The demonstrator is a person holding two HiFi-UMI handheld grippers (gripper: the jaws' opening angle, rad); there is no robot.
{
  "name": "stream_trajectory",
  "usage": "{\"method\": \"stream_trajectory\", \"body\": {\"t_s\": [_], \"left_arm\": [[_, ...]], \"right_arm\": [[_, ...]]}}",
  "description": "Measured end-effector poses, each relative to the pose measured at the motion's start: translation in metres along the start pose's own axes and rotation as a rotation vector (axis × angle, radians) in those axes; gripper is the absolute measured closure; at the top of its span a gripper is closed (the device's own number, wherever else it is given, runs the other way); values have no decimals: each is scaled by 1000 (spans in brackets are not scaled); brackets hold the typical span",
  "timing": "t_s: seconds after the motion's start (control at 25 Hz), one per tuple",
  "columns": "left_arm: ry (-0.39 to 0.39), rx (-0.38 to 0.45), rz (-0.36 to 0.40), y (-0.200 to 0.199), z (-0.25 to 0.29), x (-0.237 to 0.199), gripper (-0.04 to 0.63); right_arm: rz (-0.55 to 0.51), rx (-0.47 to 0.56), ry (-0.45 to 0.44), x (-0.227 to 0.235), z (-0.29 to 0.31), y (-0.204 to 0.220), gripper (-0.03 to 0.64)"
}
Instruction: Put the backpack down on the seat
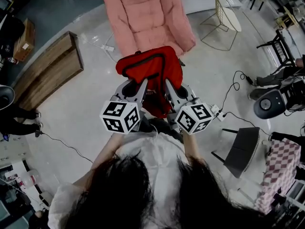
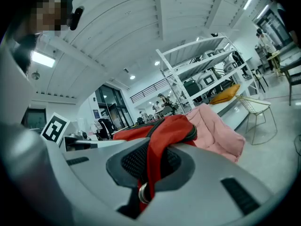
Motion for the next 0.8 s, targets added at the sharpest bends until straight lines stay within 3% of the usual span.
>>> {"method": "stream_trajectory", "body": {"t_s": [0.4, 0.8], "left_arm": [[-17, -50, 2, 0, 13, 0, 500], [17, -65, -6, -25, 60, -34, 500]], "right_arm": [[35, 0, -1, 15, 6, 0, 577], [30, -24, 17, 39, 55, -19, 577]]}}
Point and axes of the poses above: the fingertips, and each gripper's own axes: z forward along the fingers, x to its right, y out of its underside, the point moved 6 cm from there along -z, backward along the fingers, and after that the axes turned 3 degrees about z, right-handed, at the moved point
